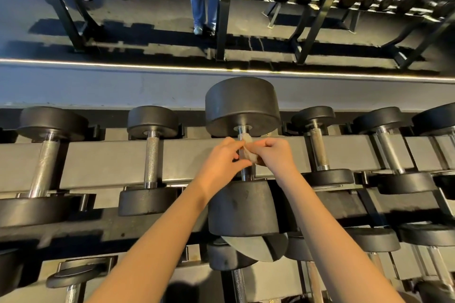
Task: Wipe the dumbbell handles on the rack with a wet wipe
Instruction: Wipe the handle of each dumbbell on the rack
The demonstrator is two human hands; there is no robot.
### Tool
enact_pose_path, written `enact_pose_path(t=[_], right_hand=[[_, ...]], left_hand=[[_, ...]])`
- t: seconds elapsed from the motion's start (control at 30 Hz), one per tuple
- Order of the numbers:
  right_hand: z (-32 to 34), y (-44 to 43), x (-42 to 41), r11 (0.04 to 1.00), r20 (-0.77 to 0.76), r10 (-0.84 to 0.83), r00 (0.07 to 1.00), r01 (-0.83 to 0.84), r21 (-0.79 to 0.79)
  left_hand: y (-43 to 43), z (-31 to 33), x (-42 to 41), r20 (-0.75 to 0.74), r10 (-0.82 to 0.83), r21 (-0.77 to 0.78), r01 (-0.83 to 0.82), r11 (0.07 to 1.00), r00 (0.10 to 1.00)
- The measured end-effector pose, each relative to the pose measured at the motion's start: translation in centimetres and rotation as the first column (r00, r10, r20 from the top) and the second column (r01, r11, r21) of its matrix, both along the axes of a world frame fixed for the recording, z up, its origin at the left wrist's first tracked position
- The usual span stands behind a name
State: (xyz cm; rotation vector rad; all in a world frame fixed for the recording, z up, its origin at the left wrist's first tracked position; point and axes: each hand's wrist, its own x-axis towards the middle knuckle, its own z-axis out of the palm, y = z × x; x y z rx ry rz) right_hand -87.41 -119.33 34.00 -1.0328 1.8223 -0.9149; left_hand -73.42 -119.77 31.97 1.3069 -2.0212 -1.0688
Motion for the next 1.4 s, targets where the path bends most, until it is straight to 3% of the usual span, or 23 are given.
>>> enact_pose_path(t=[0.2,0.3,0.37,0.5,0.7,0.93,1.03,1.2,1.4], right_hand=[[0.5,1.2,-0.3,0.995,-0.002,0.104,0.995,-0.104,0.006],[0.0,2.8,-1.2,0.996,-0.252,0.090,0.964,-0.094,-0.003],[-0.7,4.2,-1.1,1.000,-0.332,0.019,0.943,-0.024,-0.009],[-1.4,5.4,-0.5,0.987,-0.222,-0.158,0.962,0.154,-0.038],[-1.2,5.3,-0.4,0.989,-0.224,-0.148,0.963,0.144,-0.030],[-1.2,5.7,-0.2,0.998,-0.320,-0.053,0.946,0.046,-0.030],[-2.1,6.3,-0.1,0.994,-0.455,0.004,0.890,-0.052,-0.093],[-2.0,6.1,-0.1,0.997,-0.449,0.012,0.893,-0.043,-0.059],[-1.5,6.4,0.0,0.997,-0.397,-0.011,0.918,-0.018,-0.071]], left_hand=[[-1.5,-0.9,-1.0,-0.079,0.229,0.093,-0.221,0.971,0.970],[-2.8,-1.0,-0.7,-0.030,0.339,0.032,-0.338,0.941,0.940],[-3.8,-1.2,-0.9,0.047,0.375,-0.031,-0.373,0.927,0.926],[-4.5,-2.1,-2.5,0.178,0.279,-0.035,-0.277,0.960,0.944],[-3.6,-1.8,-1.6,0.061,0.149,0.076,-0.153,0.985,0.987],[-4.7,-2.5,-3.1,-0.036,0.404,0.169,-0.393,0.904,0.914],[-4.5,-2.8,-3.0,-0.029,0.382,0.186,-0.371,0.910,0.924],[-4.2,-2.9,-2.7,-0.008,0.315,0.136,-0.311,0.941,0.949],[-5.3,-2.0,-3.4,-0.054,0.433,0.142,-0.422,0.895,0.900]])
